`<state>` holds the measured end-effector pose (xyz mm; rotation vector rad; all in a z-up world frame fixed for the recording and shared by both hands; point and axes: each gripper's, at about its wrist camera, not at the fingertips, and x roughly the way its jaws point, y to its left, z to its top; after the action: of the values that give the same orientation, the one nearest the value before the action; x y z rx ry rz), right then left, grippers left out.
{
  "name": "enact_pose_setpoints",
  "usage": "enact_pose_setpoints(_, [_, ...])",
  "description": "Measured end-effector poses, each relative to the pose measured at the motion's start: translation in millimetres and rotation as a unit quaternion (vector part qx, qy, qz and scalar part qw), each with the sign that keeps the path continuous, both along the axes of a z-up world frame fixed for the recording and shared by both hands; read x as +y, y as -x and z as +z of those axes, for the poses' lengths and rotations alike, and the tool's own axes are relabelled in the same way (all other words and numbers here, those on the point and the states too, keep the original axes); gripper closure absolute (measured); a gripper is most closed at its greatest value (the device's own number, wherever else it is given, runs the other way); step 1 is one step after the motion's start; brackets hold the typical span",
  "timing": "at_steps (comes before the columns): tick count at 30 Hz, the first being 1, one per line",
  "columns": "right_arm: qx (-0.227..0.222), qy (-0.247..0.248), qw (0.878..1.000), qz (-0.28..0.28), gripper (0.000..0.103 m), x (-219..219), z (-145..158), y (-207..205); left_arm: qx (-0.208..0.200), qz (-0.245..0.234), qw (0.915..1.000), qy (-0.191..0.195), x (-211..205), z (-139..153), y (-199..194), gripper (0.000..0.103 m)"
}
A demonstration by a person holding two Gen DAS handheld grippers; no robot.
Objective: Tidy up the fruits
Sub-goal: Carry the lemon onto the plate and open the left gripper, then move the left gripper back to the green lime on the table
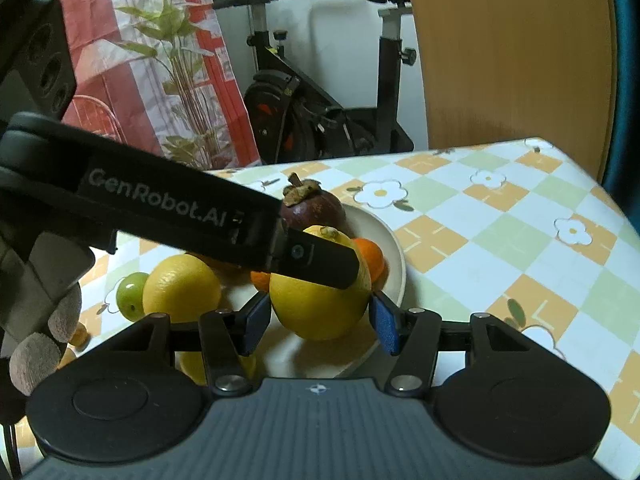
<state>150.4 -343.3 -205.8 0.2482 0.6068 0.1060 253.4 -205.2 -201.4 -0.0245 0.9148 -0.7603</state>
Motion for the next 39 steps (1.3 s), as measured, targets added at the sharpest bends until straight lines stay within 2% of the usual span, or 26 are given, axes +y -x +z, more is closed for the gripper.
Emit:
enact_pose_setpoints(9, [0.011, 0.014, 1.0, 0.006, 0.045, 5.2, -0.6, -11.7, 0.007, 0.015, 0.9998, 0.009, 5.9, 0.5, -6.6, 0.048])
enact_pose_setpoints(14, [0.016, 0.012, 1.0, -0.001, 0.045, 6.3, 0.2, -11.1, -0.001, 0.022, 0.9996, 0.015, 15.7, 8.5, -4.3, 0.048])
enact_pose_setpoints(21, [0.022, 0.013, 1.0, -0.012, 0.044, 6.8, 8.0, -6.1, -0.024, 0.024, 0.9994, 0.002, 28.7, 20.2, 6.2, 0.048])
enact_pose_setpoints(31, [0.018, 0.019, 0.999, -0.027, 0.044, 17.4, 29.4, 11.9, -0.069, 0.027, 0.9972, -0.008, 72.2, 54.9, 29.1, 0.048])
enact_pose_setpoints(39, [0.003, 0.023, 1.0, -0.004, 0.044, 47.1, 45.1, 23.2, -0.094, 0.054, 0.9939, -0.019, 130.7, 75.7, 40.3, 0.048])
